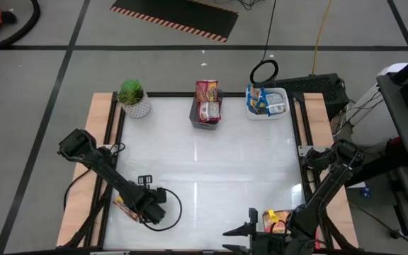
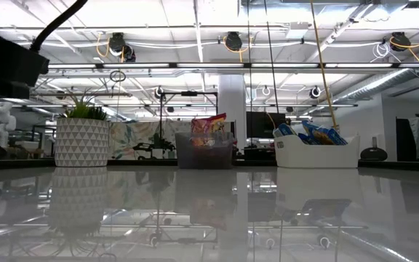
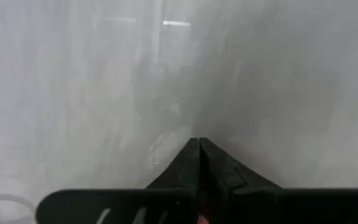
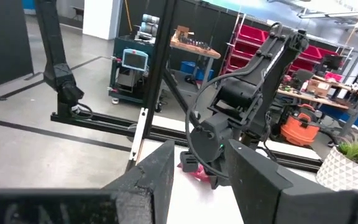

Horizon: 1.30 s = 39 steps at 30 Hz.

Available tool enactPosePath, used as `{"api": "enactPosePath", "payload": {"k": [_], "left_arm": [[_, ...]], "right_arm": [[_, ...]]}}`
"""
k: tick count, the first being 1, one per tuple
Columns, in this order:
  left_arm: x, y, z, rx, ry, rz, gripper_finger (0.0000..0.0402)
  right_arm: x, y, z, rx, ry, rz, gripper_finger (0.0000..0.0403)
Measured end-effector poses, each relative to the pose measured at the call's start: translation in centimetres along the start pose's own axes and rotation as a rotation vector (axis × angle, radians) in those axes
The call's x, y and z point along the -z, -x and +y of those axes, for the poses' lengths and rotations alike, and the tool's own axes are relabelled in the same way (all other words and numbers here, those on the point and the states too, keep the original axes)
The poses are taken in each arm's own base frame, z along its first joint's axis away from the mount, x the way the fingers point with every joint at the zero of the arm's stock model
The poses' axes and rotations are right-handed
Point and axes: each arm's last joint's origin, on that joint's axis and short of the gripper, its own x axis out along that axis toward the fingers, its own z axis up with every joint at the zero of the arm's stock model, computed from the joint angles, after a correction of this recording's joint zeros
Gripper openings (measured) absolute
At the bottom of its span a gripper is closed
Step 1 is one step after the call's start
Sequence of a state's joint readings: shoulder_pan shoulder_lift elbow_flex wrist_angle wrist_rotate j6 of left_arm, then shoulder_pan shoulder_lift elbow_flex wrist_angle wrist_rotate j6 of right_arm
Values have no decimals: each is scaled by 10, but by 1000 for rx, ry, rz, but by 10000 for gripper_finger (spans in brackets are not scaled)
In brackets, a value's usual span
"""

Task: Sort Maruchan noodles
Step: Put the red noodle pack into the black bin

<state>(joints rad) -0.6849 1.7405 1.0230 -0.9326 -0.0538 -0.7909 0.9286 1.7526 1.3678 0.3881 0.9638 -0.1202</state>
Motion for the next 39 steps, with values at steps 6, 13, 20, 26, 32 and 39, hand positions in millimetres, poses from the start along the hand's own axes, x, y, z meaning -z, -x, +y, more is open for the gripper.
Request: {"api": "enactPosePath", "payload": {"k": [6, 13, 20, 26, 32, 39], "left_arm": [[-4, 12, -1, -33, 1, -41, 5], [-14, 35, -5, -88, 2, -141, 4], [-29, 68, -11, -149, 29, -329, 4], [-39, 98, -11, -211, 55, -469, 4], [-49, 119, -4, -313, 57, -585, 3], [-66, 124, 16, -435, 62, -629, 3]], "right_arm": [[-7, 4, -5, 1, -16, -9, 139], [-7, 4, -6, 0, -22, 0, 139], [-5, -2, -11, 32, -51, 11, 139], [1, -6, -16, 134, 0, 53, 139], [13, -15, -25, 166, 106, 138, 139], [23, -33, -45, 230, 123, 198, 139]]}}
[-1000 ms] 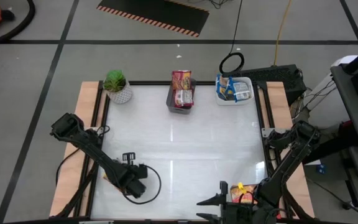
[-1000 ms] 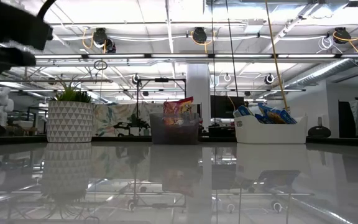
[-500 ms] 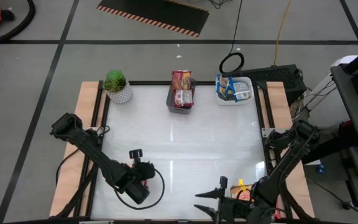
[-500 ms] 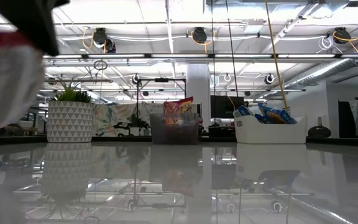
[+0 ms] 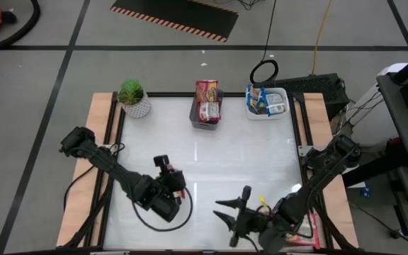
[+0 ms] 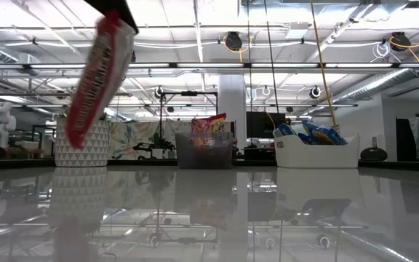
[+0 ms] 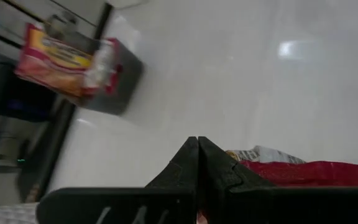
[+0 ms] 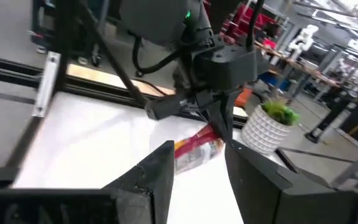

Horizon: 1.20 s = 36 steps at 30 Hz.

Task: Sort Maruchan noodles
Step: Put the red noodle pack into the black bin

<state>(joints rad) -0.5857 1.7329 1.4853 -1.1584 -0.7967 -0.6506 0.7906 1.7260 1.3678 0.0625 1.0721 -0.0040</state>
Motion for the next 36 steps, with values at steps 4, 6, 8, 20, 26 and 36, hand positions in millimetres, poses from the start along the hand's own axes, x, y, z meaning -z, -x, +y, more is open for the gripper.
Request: {"api": "enactPosePath", "payload": {"k": [4, 6, 8, 20, 26, 36], "left_arm": [[-8, -15, 14, -73, -1, 3, 3], [-12, -22, 22, -100, -1, 15, 3], [-15, -30, 29, -124, 1, 29, 3], [-28, -43, 80, -185, 36, 56, 3], [-29, -14, 103, -190, 84, -43, 3], [-37, 29, 117, -161, 114, -271, 3]], "right_arm": [[3, -15, -10, 32, 38, 31, 140], [6, -23, -14, 20, 65, 54, 146], [8, -31, -19, 1, 79, 72, 158], [16, -78, -59, 99, 91, 152, 245], [28, -92, -69, 58, 61, 159, 247], [74, -109, -92, 133, -108, -41, 247]]}}
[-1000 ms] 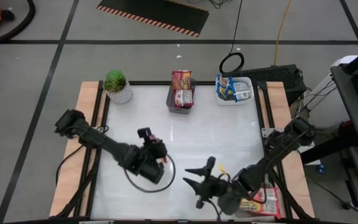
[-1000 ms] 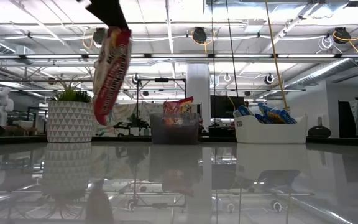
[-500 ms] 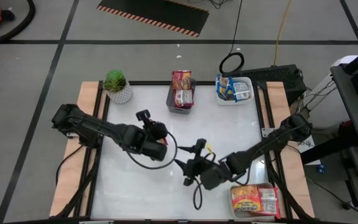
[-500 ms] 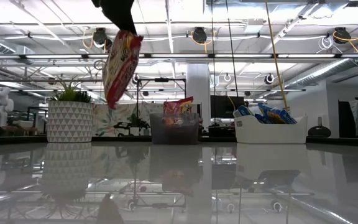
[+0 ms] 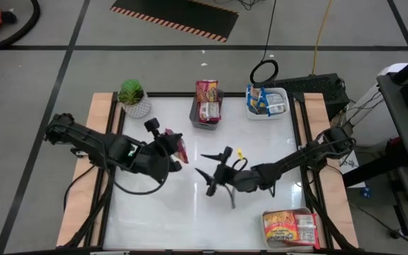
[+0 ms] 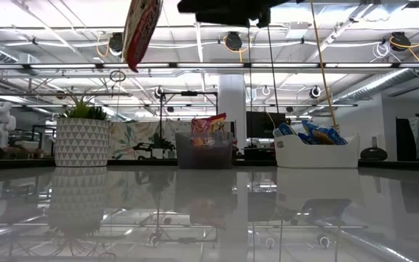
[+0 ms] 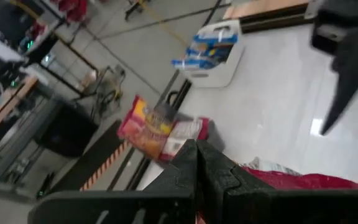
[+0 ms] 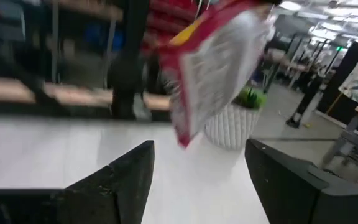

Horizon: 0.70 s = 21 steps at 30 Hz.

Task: Sort Maruchan noodles
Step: Put the red noodle pack into the black bin

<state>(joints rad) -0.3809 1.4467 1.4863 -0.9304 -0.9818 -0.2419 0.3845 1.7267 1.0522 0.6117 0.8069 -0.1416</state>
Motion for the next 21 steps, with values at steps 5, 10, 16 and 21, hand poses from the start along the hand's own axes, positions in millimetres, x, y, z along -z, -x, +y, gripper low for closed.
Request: {"api": "enactPosePath", "payload": {"k": [5, 10, 16, 21], "left_arm": [[-8, -3, -2, 0, -30, -48, 3], [-17, -7, -3, 24, -29, -101, 3], [-25, -10, -2, 92, -28, -144, 3], [-26, -14, 1, 113, -23, -144, 3]], "right_arm": [[9, 6, -7, 19, -121, -108, 247], [11, 7, -8, 19, -141, -111, 247], [12, 3, -12, 34, -162, -109, 247], [15, -4, -17, 23, -245, -105, 247]]}}
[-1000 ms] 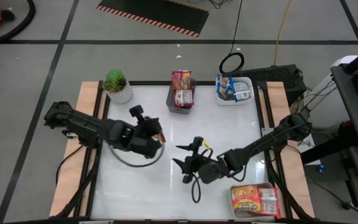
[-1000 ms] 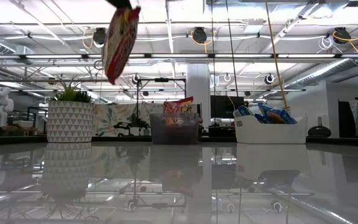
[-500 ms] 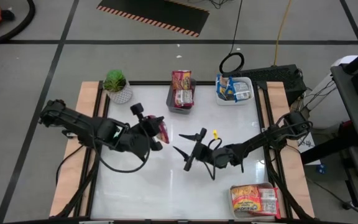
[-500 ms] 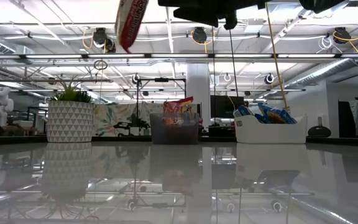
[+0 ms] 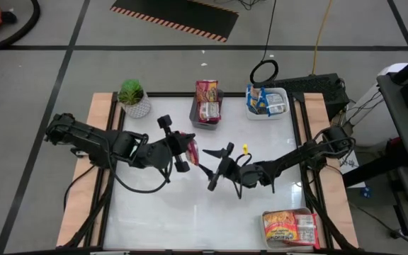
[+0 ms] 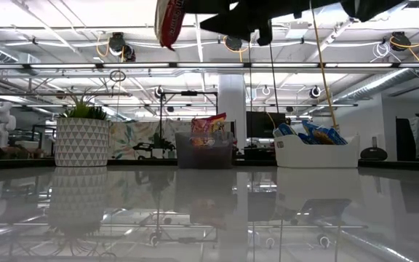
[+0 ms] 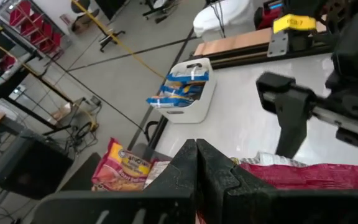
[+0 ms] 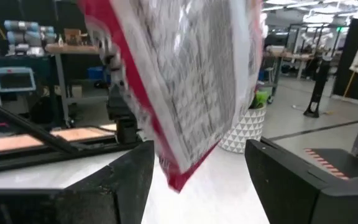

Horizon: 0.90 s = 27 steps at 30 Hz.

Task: Sort Maruchan noodles
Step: Put the red noodle pack into the black bin

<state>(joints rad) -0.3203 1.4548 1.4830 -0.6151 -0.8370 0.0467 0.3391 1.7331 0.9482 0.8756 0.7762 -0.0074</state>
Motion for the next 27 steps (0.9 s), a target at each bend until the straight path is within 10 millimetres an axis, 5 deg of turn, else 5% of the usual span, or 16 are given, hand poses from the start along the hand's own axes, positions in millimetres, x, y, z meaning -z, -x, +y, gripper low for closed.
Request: {"api": "enactPosePath", "payload": {"k": [27], "left_arm": [[5, -20, -17, 4, -27, 44, 3]], "right_arm": [[28, -30, 1, 38, 0, -20, 247]]}}
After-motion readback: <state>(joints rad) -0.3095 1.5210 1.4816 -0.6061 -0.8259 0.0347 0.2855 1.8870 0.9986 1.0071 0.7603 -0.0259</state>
